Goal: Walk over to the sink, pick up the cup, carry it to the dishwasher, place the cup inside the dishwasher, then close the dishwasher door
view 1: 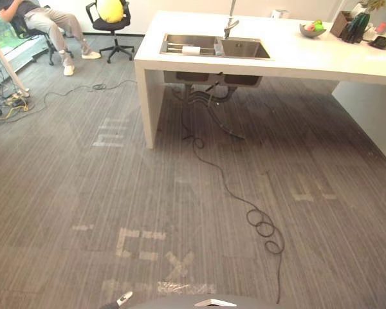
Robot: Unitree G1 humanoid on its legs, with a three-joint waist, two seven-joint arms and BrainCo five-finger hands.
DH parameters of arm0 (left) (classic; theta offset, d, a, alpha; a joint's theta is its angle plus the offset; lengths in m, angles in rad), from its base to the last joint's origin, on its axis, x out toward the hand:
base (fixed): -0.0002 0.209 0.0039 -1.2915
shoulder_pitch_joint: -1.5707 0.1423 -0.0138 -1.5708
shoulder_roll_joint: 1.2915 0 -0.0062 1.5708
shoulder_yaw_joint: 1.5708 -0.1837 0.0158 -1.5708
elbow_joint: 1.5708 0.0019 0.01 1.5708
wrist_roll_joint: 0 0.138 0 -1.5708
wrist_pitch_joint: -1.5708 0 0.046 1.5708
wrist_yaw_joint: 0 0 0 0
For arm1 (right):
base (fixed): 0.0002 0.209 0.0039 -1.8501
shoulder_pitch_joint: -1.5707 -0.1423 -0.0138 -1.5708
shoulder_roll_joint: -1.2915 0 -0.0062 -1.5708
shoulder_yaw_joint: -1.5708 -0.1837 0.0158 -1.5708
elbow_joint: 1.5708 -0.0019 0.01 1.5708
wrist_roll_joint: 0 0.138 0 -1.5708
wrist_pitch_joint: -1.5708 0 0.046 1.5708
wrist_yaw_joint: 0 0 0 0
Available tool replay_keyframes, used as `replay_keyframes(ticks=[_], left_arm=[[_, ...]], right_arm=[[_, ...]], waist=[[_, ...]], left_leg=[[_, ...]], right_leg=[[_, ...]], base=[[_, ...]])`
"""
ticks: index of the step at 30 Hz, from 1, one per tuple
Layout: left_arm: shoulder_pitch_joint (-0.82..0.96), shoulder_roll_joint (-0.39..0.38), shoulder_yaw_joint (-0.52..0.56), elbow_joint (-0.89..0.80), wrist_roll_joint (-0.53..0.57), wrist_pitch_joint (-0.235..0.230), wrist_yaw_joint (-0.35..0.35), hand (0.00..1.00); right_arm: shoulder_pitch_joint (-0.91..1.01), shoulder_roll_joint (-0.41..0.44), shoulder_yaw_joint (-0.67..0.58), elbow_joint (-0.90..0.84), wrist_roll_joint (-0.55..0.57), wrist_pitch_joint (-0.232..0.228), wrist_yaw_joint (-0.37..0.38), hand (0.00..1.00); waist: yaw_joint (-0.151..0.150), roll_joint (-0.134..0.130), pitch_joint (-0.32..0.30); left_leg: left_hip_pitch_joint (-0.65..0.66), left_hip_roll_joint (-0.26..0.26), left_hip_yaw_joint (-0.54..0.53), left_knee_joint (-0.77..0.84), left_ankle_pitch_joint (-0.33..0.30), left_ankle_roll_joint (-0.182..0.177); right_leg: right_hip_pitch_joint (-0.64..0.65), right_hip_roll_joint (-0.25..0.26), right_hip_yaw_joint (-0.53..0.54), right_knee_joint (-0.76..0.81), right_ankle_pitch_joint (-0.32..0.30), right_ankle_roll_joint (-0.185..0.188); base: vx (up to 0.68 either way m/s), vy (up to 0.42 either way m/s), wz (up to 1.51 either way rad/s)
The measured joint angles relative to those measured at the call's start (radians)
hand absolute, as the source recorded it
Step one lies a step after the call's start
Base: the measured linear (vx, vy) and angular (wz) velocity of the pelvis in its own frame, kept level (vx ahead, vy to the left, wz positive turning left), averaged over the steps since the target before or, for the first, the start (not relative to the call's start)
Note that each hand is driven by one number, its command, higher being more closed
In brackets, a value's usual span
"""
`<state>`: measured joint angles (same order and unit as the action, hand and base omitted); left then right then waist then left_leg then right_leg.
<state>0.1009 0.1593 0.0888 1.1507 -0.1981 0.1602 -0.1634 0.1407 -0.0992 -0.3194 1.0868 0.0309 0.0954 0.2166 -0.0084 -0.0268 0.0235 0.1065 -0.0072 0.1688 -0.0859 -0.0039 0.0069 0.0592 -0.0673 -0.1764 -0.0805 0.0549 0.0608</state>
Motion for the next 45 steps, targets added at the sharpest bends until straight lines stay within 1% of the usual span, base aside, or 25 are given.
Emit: replay_keyframes(ticks=[1,5,7,9,14,18,25,29,32,37,41,43,45], left_arm=[[-0.006,0.001,-0.017,-0.001,0.027,-0.017,0.021,0.0],[-0.012,0.003,-0.049,-0.003,0.073,-0.033,0.04,0.0],[-0.013,0.004,-0.052,-0.004,0.079,-0.033,0.048,0.0],[-0.012,0.004,-0.052,-0.003,0.085,-0.033,0.046,0.0],[-0.014,0.004,-0.048,-0.003,0.088,-0.03,0.047,0.0],[-0.017,0.003,-0.023,0.0,0.095,-0.019,0.047,0.0],[-0.019,-0.001,0.019,0.0,0.091,-0.005,0.048,0.0],[-0.018,-0.002,0.028,0.0,0.081,-0.005,0.048,0.0],[-0.018,-0.001,0.029,0.0,0.057,-0.005,0.046,0.0],[-0.018,0.0,0.029,0.0,0.016,-0.01,0.031,0.0],[-0.018,-0.001,0.028,0.0,0.003,-0.031,0.019,0.0],[-0.018,-0.003,0.028,0.0,0.003,-0.04,0.02,0.0],[-0.018,-0.004,0.026,0.0,0.002,-0.046,0.021,0.0]], right_arm=[[-0.008,-0.003,0.022,-0.001,-0.003,-0.005,-0.007,0.0],[-0.014,-0.018,0.082,-0.004,-0.01,-0.003,0.0,0.0],[-0.017,-0.021,0.093,-0.004,-0.021,0.0,0.03,0.0],[-0.024,-0.028,0.117,-0.009,-0.039,0.004,0.083,0.0],[-0.038,-0.031,0.123,-0.008,-0.036,0.062,0.15,0.0],[-0.052,-0.029,0.126,-0.004,-0.029,0.082,0.151,0.0],[-0.057,-0.028,0.132,-0.001,-0.024,0.087,0.152,0.0],[-0.063,-0.03,0.151,-0.006,-0.017,0.093,0.152,0.0],[-0.065,-0.03,0.151,-0.01,-0.016,0.104,0.152,0.0],[-0.065,-0.03,0.153,-0.012,-0.017,0.108,0.152,0.0],[-0.065,-0.03,0.153,-0.012,-0.017,0.109,0.151,0.0],[-0.065,-0.032,0.151,-0.016,-0.015,0.109,0.15,0.0],[-0.062,-0.035,0.151,-0.042,0.013,0.109,0.148,0.0]], waist=[[-0.001,0.001,0.0],[-0.004,0.001,0.0],[-0.005,0.001,0.001],[-0.009,0.0,0.0],[-0.011,-0.001,0.0],[-0.018,-0.007,0.004],[-0.017,-0.014,0.011],[-0.02,-0.014,0.011],[-0.024,-0.014,0.011],[-0.024,-0.014,0.011],[-0.026,-0.014,0.011],[-0.026,-0.011,0.012],[-0.032,-0.008,0.02]], left_leg=[[0.0,-0.002,0.0,0.0,0.001,0.002],[-0.006,-0.005,0.0,0.0,0.002,0.003],[-0.01,-0.005,0.0,0.0,0.001,0.001],[-0.018,-0.005,-0.002,0.0,-0.002,-0.002],[-0.015,-0.005,-0.002,0.0,0.001,0.003],[-0.013,-0.004,0.001,0.0,-0.002,0.002],[0.003,-0.004,0.012,0.0,-0.005,0.003],[0.001,-0.004,0.025,0.0,-0.005,0.003],[0.002,-0.004,0.026,0.0,-0.005,0.003],[0.001,-0.004,0.026,0.0,-0.006,0.004],[0.001,-0.006,0.019,0.001,-0.006,0.004],[0.001,-0.01,0.016,0.002,-0.006,0.005],[0.002,-0.012,0.002,0.006,-0.007,0.012]], right_leg=[[-0.003,-0.001,0.0,0.0,0.0,0.0],[-0.009,-0.004,0.0,-0.006,-0.003,0.004],[-0.012,-0.004,0.0,-0.006,-0.003,0.004],[-0.016,-0.004,0.0,-0.006,-0.002,0.004],[-0.015,-0.004,0.0,-0.005,0.002,-0.001],[-0.014,-0.003,0.002,-0.004,0.002,-0.001],[-0.005,-0.002,0.013,-0.006,0.002,-0.001],[-0.014,-0.001,0.032,-0.006,0.005,-0.001],[-0.016,-0.001,0.034,-0.007,0.005,-0.001],[-0.017,0.0,0.034,-0.006,0.005,-0.001],[-0.013,-0.002,0.03,0.0,0.006,-0.001],[-0.023,-0.009,0.03,0.027,-0.006,0.002],[-0.075,-0.024,0.029,0.159,-0.07,0.01]], base=[[-0.05,0.006,0.0],[-0.04,0.007,0.01],[-0.03,-0.001,0.0],[-0.02,-0.001,0.0],[0.05,0.0,-0.01],[0.04,-0.006,-0.02],[0.0,-0.011,-0.04],[-0.02,-0.003,-0.13],[-0.01,0.0,-0.01],[0.0,0.0,0.0],[0.02,0.009,0.03],[0.01,0.045,0.04],[-0.02,0.042,0.12]])
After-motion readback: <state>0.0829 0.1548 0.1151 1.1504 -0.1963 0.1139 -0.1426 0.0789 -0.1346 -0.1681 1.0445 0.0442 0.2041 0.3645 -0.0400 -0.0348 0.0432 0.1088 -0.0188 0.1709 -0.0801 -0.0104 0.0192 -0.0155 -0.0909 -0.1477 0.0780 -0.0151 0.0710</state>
